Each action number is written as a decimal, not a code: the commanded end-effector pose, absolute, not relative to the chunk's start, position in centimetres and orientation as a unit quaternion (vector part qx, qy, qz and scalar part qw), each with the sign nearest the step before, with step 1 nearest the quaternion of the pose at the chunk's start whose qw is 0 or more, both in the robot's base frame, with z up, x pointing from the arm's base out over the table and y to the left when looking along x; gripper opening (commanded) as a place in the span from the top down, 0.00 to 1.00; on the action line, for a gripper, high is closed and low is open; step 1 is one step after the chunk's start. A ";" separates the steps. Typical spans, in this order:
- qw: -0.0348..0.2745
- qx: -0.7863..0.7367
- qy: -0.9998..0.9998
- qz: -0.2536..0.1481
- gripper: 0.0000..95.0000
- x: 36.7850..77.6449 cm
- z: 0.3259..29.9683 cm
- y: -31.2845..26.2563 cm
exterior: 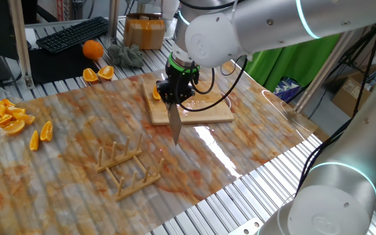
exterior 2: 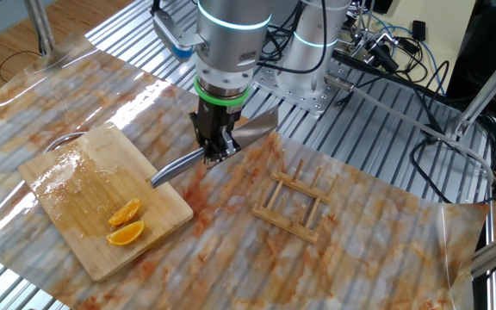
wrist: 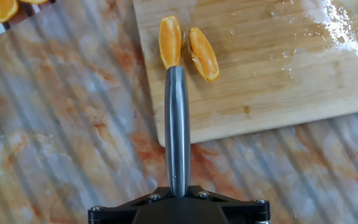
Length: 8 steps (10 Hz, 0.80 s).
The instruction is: Chop the orange
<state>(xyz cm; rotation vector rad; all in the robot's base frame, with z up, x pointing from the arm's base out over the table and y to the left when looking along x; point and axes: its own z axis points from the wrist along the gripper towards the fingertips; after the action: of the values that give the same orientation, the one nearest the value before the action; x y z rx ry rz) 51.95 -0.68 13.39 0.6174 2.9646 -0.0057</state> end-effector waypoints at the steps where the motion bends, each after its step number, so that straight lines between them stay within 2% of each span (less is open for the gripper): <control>1: 0.057 0.195 0.979 0.001 1.00 52.0 13.2 -0.5; 8: 0.047 0.208 0.977 0.010 1.00 52.6 12.5 -0.4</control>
<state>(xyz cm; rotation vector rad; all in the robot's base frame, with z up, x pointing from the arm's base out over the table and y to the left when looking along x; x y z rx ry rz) 52.63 -0.54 12.35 0.6306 2.9826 0.0306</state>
